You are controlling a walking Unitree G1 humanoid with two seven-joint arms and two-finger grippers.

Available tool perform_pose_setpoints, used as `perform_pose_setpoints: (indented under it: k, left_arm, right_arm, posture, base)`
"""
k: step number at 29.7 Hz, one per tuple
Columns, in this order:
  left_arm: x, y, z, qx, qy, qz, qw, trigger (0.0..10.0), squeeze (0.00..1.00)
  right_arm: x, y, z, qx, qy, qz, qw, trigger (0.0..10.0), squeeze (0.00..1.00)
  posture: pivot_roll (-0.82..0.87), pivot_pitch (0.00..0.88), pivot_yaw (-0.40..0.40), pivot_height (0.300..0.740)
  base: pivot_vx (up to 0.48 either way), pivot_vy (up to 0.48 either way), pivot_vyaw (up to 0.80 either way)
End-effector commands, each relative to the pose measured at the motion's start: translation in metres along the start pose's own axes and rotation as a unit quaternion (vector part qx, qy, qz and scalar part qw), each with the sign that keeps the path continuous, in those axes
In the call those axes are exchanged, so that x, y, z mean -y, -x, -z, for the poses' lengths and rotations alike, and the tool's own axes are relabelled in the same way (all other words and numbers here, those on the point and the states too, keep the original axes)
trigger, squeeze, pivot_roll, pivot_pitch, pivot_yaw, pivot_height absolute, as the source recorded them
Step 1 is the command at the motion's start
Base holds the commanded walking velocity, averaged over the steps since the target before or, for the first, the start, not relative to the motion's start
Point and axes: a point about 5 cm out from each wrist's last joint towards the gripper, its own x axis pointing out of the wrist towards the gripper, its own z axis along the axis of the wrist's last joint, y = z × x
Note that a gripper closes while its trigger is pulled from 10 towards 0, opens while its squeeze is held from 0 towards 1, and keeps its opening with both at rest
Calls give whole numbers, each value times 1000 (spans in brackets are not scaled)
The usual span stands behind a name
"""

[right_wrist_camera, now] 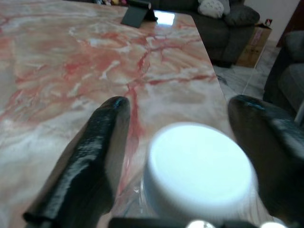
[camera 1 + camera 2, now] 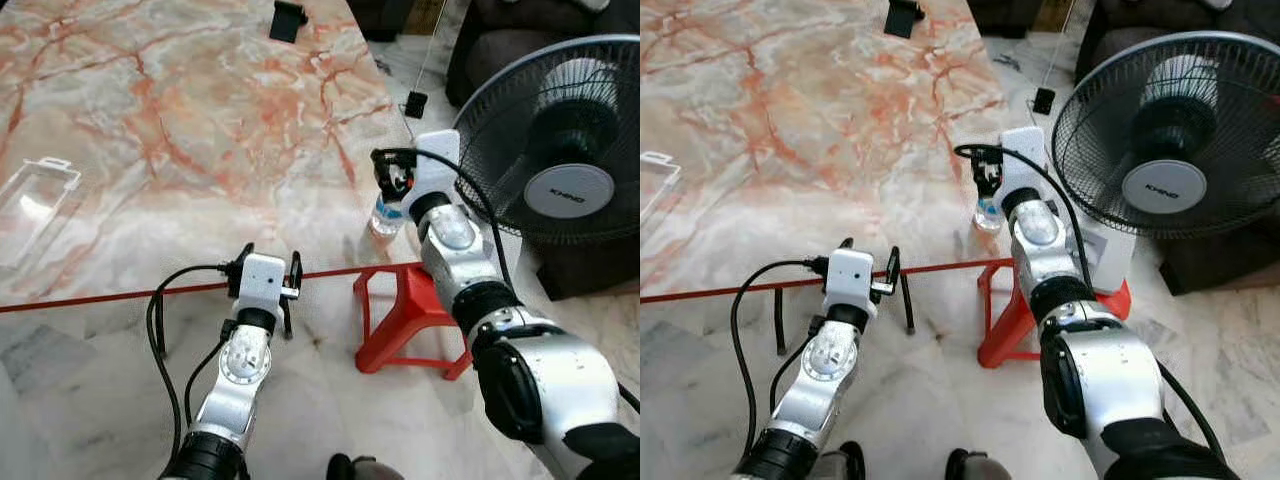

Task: Picking trash to rubbish bin

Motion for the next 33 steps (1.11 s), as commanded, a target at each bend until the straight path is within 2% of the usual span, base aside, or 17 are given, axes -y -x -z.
perform_pose_setpoints:
  k: [1, 33]
  left_arm:
    - [8, 4, 1, -5, 0, 15, 1000, 10000, 0]
    - [9, 5, 2, -17, -2, 25, 1000, 10000, 0]
  right_arm:
    - [4, 1, 2, -2, -7, 6, 1000, 0, 0]
    - [4, 4, 8, -8, -15, 0, 1000, 0, 0]
  posture:
    - [-2, 203, -127, 740]
    - [-3, 198, -122, 740]
  base:
    - [0, 0, 0]
    - [0, 0, 0]
